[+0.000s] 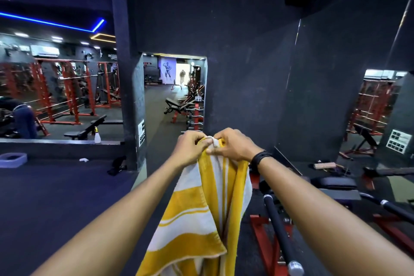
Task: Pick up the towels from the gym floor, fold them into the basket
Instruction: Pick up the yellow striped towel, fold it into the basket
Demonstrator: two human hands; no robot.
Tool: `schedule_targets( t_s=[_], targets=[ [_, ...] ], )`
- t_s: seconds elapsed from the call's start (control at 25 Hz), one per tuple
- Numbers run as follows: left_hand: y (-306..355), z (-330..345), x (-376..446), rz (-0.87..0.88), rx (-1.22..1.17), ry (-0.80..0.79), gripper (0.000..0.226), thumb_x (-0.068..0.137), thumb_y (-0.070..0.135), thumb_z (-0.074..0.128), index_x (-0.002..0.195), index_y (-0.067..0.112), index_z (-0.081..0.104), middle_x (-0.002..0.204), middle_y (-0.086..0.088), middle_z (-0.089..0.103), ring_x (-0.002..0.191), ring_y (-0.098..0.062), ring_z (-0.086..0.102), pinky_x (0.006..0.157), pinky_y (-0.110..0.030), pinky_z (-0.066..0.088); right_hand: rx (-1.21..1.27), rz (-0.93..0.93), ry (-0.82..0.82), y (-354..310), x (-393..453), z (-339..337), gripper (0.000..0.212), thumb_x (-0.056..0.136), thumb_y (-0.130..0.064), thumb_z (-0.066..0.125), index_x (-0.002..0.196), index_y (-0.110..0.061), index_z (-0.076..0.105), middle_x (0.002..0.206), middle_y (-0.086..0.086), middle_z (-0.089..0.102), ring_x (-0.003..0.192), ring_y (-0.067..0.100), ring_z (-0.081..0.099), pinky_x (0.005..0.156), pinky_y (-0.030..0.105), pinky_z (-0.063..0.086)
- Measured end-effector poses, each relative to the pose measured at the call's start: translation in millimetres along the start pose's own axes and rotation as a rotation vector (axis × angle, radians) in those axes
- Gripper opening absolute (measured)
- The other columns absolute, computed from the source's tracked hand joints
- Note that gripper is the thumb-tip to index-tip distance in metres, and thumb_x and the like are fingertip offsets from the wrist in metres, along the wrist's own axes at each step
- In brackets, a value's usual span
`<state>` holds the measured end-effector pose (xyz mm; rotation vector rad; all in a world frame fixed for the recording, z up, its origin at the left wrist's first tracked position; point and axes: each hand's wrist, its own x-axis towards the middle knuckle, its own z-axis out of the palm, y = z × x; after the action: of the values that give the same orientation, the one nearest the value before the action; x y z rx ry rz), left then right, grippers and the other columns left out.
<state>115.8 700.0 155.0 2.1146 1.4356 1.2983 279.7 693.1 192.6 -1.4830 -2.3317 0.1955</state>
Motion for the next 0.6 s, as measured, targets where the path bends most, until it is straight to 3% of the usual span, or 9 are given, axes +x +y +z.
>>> schedule_targets(
  t_s=[0.08, 0.12, 0.28, 0.36, 0.44, 0.52, 0.56, 0.6],
  targets=[
    [-7, -2, -2, 0.008, 0.047, 0.015, 0.010, 0.085, 0.019, 0.068, 0.075, 0.017, 0.068, 0.058, 0.012, 0.059, 0.057, 0.003, 0.051, 0.056, -0.018, 0.036, 0.035, 0.039, 0.070, 8, -1, -4, 0.033, 0.082, -0.053, 0.066, 0.065, -0.025, 0.057, 0.077, -0.003, 0.060, 0.085, 0.023, 0.058, 0.066, 0.032, 0.041],
    [-12, -2, -5, -0.014, 0.079, 0.007, 0.009, 0.081, 0.016, 0.070, 0.074, 0.019, 0.066, 0.061, 0.009, 0.059, 0.060, -0.006, 0.055, 0.060, -0.022, 0.039, 0.070, 0.072, 0.115, 11, -2, -5, 0.034, 0.083, -0.051, 0.065, 0.061, -0.026, 0.056, 0.077, -0.001, 0.061, 0.085, 0.025, 0.059, 0.066, 0.031, 0.042],
    [-45, 3, -17, -0.280, 0.364, -0.102, 0.023, 0.068, 0.009, 0.064, 0.061, 0.027, 0.052, 0.078, -0.002, 0.064, 0.087, -0.027, 0.060, 0.065, -0.027, 0.041, 0.235, 0.232, 0.432, 14, 2, -4, 0.042, 0.085, -0.039, 0.061, 0.056, -0.013, 0.046, 0.063, 0.004, 0.053, 0.079, 0.035, 0.060, 0.061, 0.034, 0.042],
    [-60, -4, -23, -0.375, 0.335, -0.059, 0.022, 0.075, 0.013, 0.067, 0.060, 0.023, 0.055, 0.075, -0.006, 0.063, 0.085, -0.028, 0.061, 0.063, -0.027, 0.039, 0.277, 0.304, 0.566, 23, 3, -13, 0.041, 0.085, -0.037, 0.061, 0.057, -0.013, 0.044, 0.065, 0.006, 0.054, 0.081, 0.037, 0.059, 0.063, 0.035, 0.042],
    [-58, -8, -21, -0.311, 0.157, 0.005, 0.026, 0.084, 0.020, 0.067, 0.061, 0.015, 0.057, 0.060, -0.003, 0.053, 0.070, -0.021, 0.054, 0.058, -0.029, 0.035, 0.266, 0.201, 0.491, 32, 3, -22, 0.023, 0.081, -0.039, 0.070, 0.076, -0.020, 0.060, 0.086, 0.003, 0.064, 0.090, 0.028, 0.059, 0.073, 0.035, 0.047],
    [-36, -9, -14, -0.113, 0.009, -0.026, 0.022, 0.087, 0.025, 0.065, 0.070, 0.011, 0.066, 0.061, 0.002, 0.054, 0.066, -0.008, 0.048, 0.059, -0.029, 0.036, 0.183, 0.010, 0.193, 26, 0, -21, 0.040, 0.073, -0.040, 0.080, 0.105, -0.024, 0.063, 0.109, -0.004, 0.064, 0.098, 0.015, 0.055, 0.082, 0.030, 0.045],
    [-22, -7, -11, -0.006, -0.007, -0.066, 0.018, 0.086, 0.027, 0.065, 0.077, 0.012, 0.070, 0.065, 0.004, 0.059, 0.066, -0.002, 0.048, 0.062, -0.029, 0.037, 0.141, -0.059, 0.068, 20, 0, -15, 0.042, 0.072, -0.040, 0.081, 0.108, -0.025, 0.063, 0.108, -0.006, 0.064, 0.095, 0.011, 0.054, 0.080, 0.027, 0.044],
    [-11, -5, -8, 0.076, 0.008, -0.093, 0.016, 0.085, 0.027, 0.065, 0.082, 0.013, 0.072, 0.067, 0.004, 0.062, 0.066, 0.001, 0.048, 0.063, -0.028, 0.038, 0.117, -0.108, 0.025, 15, 0, -9, 0.031, 0.074, -0.040, 0.079, 0.099, -0.027, 0.066, 0.098, -0.006, 0.065, 0.087, 0.009, 0.054, 0.072, 0.024, 0.043]
  ],
)
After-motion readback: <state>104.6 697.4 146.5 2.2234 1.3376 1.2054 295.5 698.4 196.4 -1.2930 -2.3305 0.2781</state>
